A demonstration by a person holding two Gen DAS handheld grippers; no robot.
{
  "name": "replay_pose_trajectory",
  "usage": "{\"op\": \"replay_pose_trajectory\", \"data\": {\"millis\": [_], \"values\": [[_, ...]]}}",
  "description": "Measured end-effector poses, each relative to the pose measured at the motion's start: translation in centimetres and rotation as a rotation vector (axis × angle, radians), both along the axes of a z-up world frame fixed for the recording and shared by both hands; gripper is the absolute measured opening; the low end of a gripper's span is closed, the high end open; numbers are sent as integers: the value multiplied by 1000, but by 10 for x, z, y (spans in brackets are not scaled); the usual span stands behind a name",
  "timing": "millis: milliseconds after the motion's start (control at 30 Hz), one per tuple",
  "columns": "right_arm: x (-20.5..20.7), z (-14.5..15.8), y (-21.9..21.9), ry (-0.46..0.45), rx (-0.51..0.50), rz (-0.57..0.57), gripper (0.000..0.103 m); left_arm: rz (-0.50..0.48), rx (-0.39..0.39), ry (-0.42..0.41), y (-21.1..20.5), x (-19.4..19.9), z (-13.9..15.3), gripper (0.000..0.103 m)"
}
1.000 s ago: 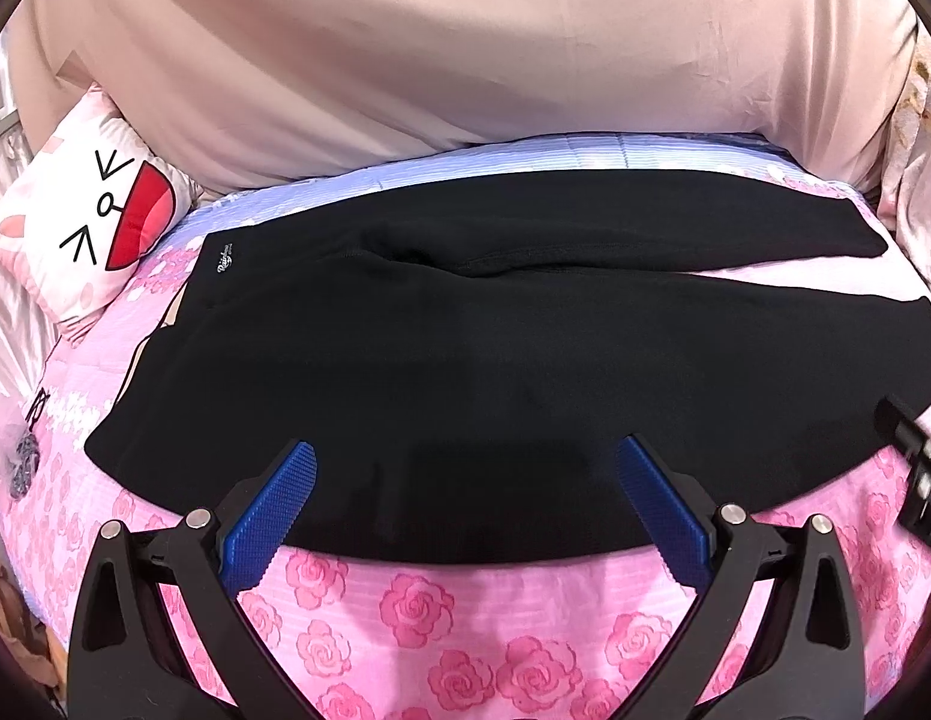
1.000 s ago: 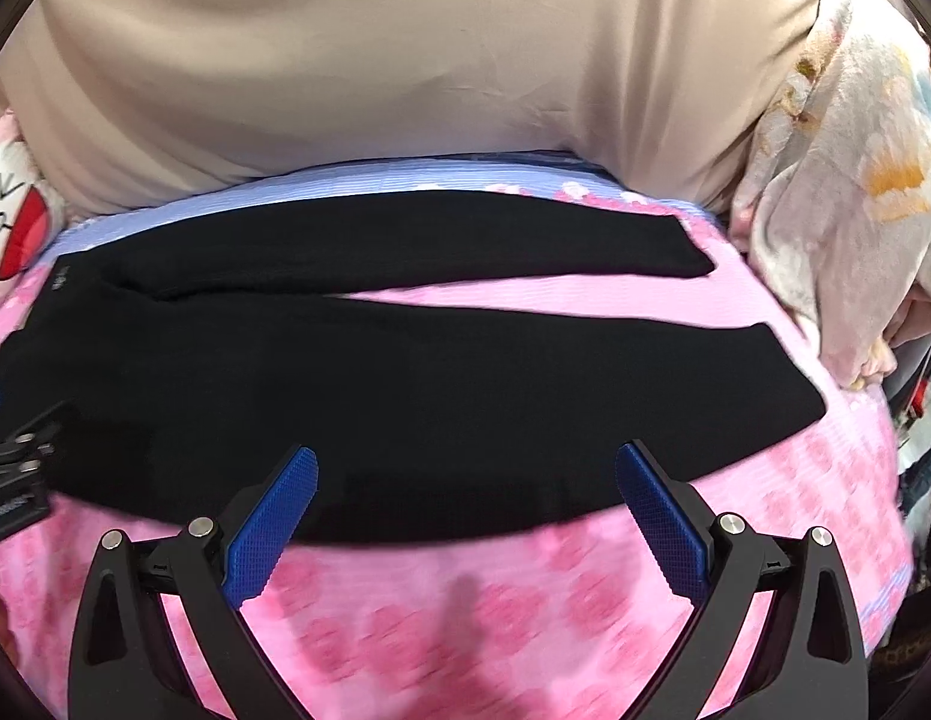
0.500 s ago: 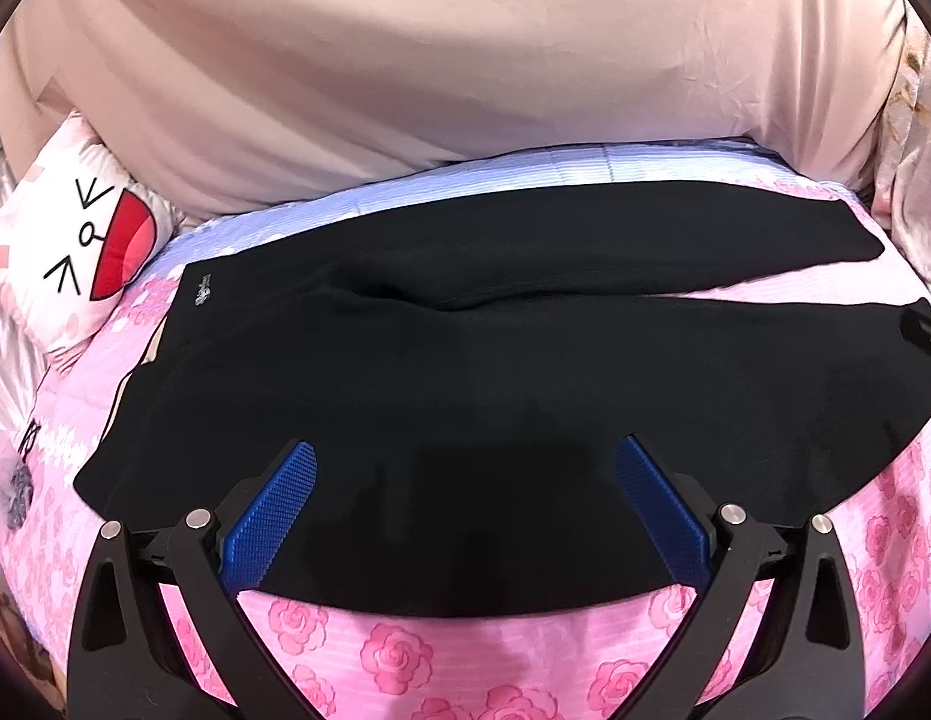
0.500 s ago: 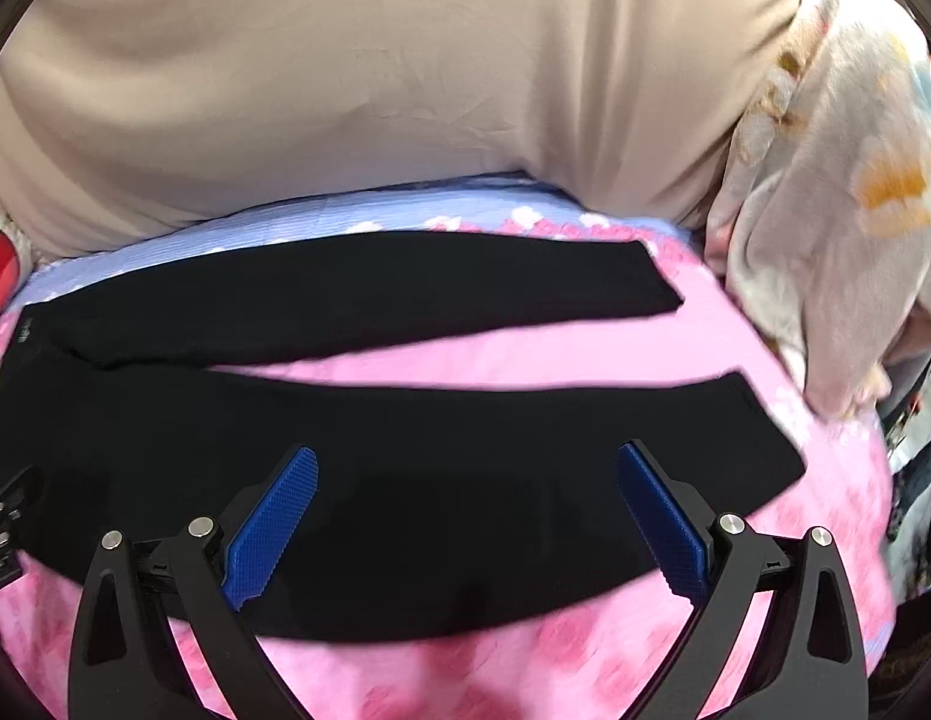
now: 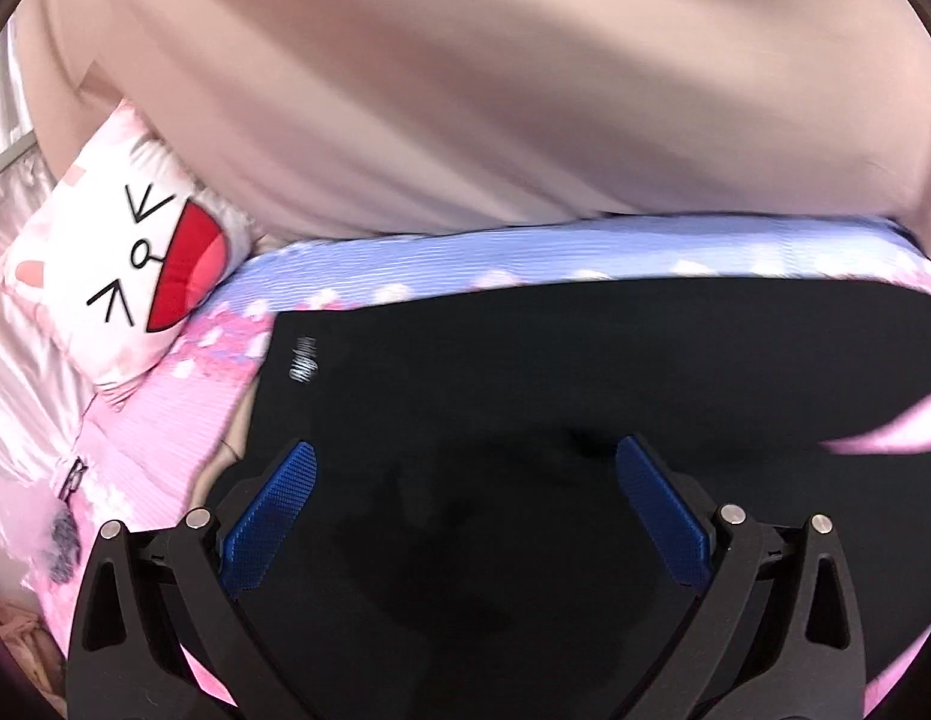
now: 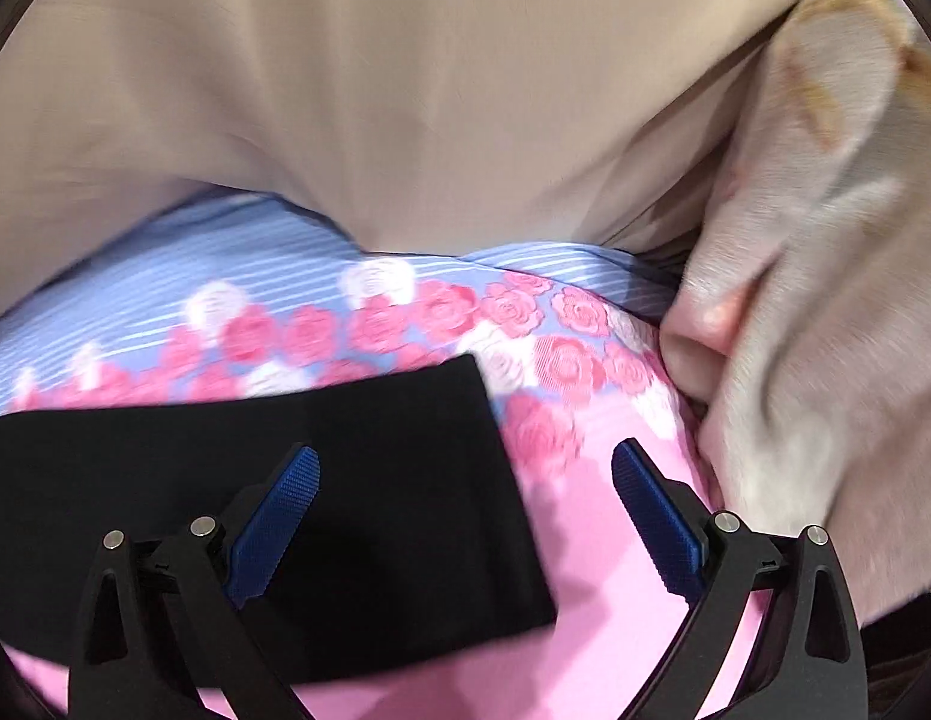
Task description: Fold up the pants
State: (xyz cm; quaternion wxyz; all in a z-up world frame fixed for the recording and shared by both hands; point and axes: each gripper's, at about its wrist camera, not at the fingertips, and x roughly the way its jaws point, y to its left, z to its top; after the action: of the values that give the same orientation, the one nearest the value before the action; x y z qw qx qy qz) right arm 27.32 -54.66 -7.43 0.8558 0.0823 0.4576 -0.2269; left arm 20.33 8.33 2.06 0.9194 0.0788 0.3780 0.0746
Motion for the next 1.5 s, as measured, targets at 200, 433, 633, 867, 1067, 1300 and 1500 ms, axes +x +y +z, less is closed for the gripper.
{"op": "replay_pose_trajectory", "data": {"millis": [200, 433, 633, 867, 1067, 1300, 1500], "values": [[19, -24, -17, -9, 106, 60, 81, 186, 28, 17, 102, 91, 1, 98], [19, -20, -21, -76, 250, 132, 21, 310, -176, 157, 206, 180, -38, 98], [10, -15, -8, -97, 254, 118, 12, 263, -263, 284, 212, 208, -79, 46], [-24, 29, 4, -207, 282, 118, 10, 152, -358, 164, 212, 169, -28, 3], [-98, 101, 24, -375, 234, 243, 10, 7, -467, 33, 211, 65, 46, 4], [-215, 126, 60, -370, 74, 380, 11, -79, -474, 20, 216, -62, 57, 4], [-264, 57, 68, -230, 112, 368, 11, -72, -403, 137, 211, -133, 1, 4]]}}
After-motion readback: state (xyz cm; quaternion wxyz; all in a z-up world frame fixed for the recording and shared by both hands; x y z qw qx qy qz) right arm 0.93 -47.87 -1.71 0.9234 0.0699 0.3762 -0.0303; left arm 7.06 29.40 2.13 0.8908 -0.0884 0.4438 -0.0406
